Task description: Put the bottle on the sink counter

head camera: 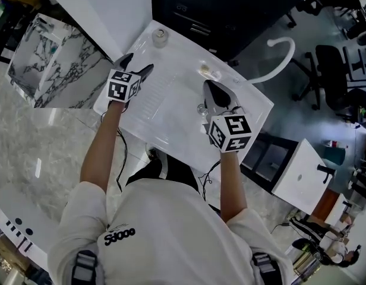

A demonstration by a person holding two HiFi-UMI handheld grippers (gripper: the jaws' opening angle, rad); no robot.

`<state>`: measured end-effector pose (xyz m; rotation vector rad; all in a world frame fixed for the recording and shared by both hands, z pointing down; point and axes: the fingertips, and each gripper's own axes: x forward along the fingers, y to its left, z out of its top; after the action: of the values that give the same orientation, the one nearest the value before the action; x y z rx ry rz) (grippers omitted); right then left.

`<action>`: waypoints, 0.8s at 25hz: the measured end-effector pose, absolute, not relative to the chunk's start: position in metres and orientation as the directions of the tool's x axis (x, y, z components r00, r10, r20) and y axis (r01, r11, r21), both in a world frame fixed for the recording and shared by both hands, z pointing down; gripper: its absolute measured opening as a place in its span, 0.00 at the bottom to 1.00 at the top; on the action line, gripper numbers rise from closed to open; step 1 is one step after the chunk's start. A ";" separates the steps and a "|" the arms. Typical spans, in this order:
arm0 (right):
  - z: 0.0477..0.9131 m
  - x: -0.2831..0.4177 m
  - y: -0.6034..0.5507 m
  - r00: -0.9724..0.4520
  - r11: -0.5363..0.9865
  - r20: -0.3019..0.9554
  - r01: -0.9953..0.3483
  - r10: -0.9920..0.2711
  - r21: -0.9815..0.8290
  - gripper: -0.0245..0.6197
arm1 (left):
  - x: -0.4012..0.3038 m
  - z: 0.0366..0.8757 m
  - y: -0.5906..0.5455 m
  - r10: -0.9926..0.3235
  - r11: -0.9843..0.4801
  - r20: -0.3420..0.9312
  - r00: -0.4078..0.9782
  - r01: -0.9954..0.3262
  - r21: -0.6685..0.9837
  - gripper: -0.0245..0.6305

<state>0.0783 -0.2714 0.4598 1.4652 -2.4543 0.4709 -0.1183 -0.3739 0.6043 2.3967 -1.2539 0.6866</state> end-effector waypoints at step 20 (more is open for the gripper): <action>0.383 0.047 -0.216 -0.467 0.465 0.211 -0.883 -0.859 -0.063 0.05 | -0.152 0.485 -0.288 -0.739 -0.623 0.295 0.606 -0.781 0.044 0.19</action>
<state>0.0466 -0.2165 0.3829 1.5328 -2.5577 0.2450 -0.1517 -0.2879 0.4846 2.6621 -1.2701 0.3735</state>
